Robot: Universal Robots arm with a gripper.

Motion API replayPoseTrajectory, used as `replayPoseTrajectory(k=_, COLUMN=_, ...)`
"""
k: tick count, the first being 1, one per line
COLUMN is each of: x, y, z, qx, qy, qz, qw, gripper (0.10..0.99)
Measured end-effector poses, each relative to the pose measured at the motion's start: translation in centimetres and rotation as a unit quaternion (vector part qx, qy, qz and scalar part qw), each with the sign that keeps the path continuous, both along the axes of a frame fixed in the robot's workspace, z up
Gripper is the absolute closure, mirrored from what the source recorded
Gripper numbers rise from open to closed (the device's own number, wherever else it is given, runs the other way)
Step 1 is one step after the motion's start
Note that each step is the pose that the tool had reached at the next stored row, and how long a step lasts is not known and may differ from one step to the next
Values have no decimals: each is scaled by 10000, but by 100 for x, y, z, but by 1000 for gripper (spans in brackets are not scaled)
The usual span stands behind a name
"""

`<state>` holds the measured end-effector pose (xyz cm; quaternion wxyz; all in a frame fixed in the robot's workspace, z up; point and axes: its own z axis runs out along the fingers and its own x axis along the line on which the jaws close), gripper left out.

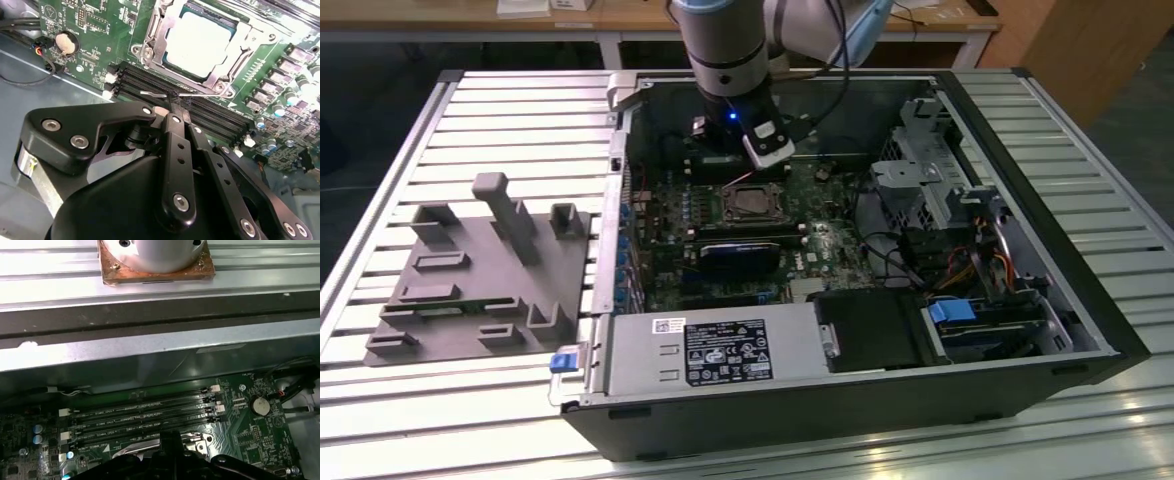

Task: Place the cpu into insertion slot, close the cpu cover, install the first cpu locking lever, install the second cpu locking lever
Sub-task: 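Install the first cpu locking lever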

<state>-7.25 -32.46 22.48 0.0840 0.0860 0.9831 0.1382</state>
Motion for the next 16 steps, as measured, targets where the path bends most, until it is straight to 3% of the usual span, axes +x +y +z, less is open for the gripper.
replayPoseTrajectory(k=12, x=89, y=25, z=-93, qx=20, qy=0, qz=0, qw=10000, gripper=980)
replayPoseTrajectory(k=16, x=89, y=69, z=-107, qx=21, qy=0, qz=-1, qw=10000, gripper=980)
